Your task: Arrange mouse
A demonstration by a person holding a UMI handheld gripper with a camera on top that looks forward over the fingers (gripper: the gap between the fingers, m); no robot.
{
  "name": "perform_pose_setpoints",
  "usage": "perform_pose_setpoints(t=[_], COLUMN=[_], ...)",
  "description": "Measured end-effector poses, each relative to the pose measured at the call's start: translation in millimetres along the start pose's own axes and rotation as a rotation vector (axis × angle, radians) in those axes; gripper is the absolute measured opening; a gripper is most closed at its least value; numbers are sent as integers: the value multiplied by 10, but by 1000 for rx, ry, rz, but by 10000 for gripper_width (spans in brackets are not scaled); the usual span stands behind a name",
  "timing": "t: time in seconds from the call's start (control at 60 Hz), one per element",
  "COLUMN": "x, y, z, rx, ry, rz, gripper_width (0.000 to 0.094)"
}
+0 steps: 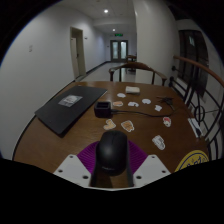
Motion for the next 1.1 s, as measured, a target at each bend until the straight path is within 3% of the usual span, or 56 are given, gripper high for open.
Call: perform_pose_setpoints(t=[0.15,0.25,0.35,0.45,0.517,0.617,0.717,0.8,0.883,0.983,1.1], x=[-72,62,544,1163,1597,2040,2180,2225,2259,2268,2363], y=[-229,-820,-1611,-2212,-2243,-1936,-1537,-1366,-1201,-1191,-1463], z=[29,390,833,883,656,32,-532,-780,-948,-947,-987], rx=[-7,131,302,367,339,198,69,15,-35,-20,-11], ry=[-33,-35,-65,-68,-39,-25,-10,7,13,33,21], rz=[112,152,122,46,-3,-70,-71,-61,-35,13,20], gripper_width=[331,329,327,328,324,325,325,332,428,561,873])
Point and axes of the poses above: the point between the fingertips, and its own axes, seen from behind it with the camera up: x to the right, z up, y forward, the way the camera looks, the point moved 6 cm from there along -y, backward, against the way the camera looks, and after that the axes turned 4 degrees about -z, right-handed, at the moved point
